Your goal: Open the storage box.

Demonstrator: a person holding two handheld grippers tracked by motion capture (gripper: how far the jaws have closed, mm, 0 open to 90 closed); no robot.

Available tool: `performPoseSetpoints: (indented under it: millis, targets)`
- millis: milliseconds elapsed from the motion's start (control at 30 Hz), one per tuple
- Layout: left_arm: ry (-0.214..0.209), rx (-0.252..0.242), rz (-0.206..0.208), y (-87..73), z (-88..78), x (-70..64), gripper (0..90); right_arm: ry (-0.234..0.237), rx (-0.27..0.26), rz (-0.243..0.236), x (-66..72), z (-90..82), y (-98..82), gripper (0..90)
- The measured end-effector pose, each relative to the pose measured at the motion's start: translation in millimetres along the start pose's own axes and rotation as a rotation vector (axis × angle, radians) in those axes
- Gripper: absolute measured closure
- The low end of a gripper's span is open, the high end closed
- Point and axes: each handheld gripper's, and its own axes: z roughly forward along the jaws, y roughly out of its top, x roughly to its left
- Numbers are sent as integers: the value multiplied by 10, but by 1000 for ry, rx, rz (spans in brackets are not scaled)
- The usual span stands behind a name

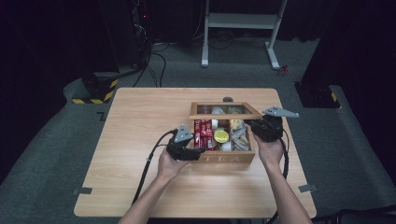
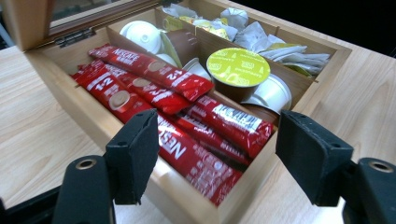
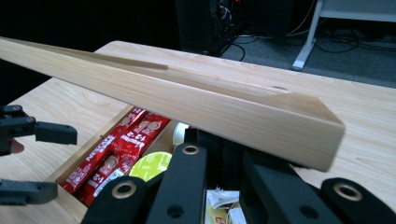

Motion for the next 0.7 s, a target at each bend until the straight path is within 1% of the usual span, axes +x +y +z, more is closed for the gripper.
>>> performPoseSetpoints:
  millis: [100,133,167,200,267,300,433,500,533,567,633,667,700]
  targets:
    - [2,10,15,43,54,-38,294,1,0,13,-28,-1,10,895]
    - [2,10,15,43,54,-38,293,1,0,13,-28,-1,10,895]
    - [7,2,28,70,78,-60,292,-5,1,11,-22,-3,19,894]
    - [9,-2,30,82,91,-68,288,-3,0,11,-25,-3,21,895]
    - [-5,-4,24,93,128,-83,287,-2,-1,12,-28,-2,27,895]
    - [-10,0,19,94,151,-89,291,-2,0,12,-28,-2,32,895]
    - [-14,24,25,90,235,-106,295,-4,0,16,-32,3,68,894]
    - [-14,26,26,94,250,-112,295,-5,0,17,-33,5,77,894]
    - [-11,22,34,114,269,-124,295,-6,2,18,-33,6,89,894]
    - [-7,18,32,122,279,-130,296,-6,3,16,-34,6,92,894]
    - [-5,34,40,161,322,-140,297,-6,7,19,-33,5,97,893]
    - [-1,46,51,190,354,-142,297,-5,6,15,-38,7,105,893]
    - [-1,46,51,190,354,-142,297,-5,6,15,-38,7,105,893]
